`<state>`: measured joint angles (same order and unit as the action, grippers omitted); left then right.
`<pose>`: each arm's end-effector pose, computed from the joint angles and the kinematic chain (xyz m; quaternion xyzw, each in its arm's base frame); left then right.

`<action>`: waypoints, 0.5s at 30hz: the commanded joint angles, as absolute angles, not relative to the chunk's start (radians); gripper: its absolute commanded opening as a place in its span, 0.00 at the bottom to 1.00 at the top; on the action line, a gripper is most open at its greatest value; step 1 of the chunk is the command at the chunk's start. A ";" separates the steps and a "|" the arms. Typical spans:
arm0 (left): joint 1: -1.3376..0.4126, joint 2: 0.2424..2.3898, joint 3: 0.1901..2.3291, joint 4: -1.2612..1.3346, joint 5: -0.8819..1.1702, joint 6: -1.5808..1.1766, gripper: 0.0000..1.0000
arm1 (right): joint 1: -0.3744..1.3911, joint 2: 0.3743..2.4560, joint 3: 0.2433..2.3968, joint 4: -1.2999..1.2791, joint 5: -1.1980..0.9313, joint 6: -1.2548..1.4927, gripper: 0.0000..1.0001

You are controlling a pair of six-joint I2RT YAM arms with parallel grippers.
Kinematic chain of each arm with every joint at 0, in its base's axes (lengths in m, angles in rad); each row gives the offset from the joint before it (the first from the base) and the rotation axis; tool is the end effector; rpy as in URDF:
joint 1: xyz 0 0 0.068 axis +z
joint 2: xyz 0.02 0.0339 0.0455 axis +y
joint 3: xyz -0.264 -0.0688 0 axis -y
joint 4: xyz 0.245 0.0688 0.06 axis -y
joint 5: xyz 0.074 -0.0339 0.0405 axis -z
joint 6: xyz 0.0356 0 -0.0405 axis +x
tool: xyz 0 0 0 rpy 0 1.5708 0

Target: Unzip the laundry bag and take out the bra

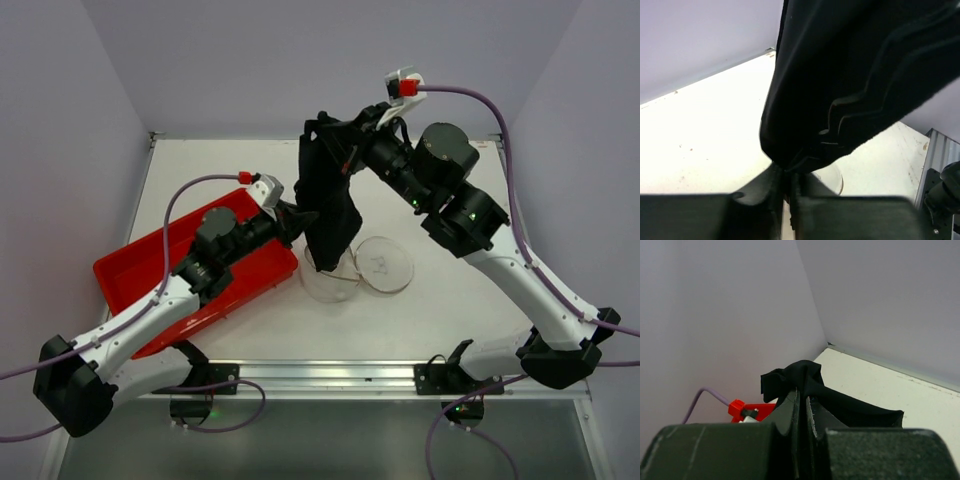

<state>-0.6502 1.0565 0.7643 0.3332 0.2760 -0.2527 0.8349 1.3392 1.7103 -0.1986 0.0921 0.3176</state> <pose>0.1933 -0.1592 0.3347 0.2327 0.6528 -0.3975 0.6014 0.1862 0.2007 0.5340 -0.1304 0.6305 0.3918 0.6573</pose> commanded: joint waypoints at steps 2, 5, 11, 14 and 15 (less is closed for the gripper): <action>-0.649 0.967 0.761 0.380 0.276 -0.258 0.00 | 0.830 1.334 1.742 -0.182 0.147 0.342 0.00; -0.649 0.933 0.798 0.322 0.323 -0.250 0.00 | 0.828 1.376 1.759 -0.256 0.170 0.327 0.00; -0.649 0.845 0.857 0.252 0.376 -0.239 0.00 | 0.804 1.439 1.747 -0.347 0.120 0.299 0.07; -0.649 0.822 0.874 0.216 0.409 -0.230 0.00 | 0.795 1.492 1.789 -0.423 0.069 0.278 0.15; -0.649 0.821 0.882 0.210 0.428 -0.233 0.00 | 0.792 1.508 1.799 -0.461 0.048 0.276 0.17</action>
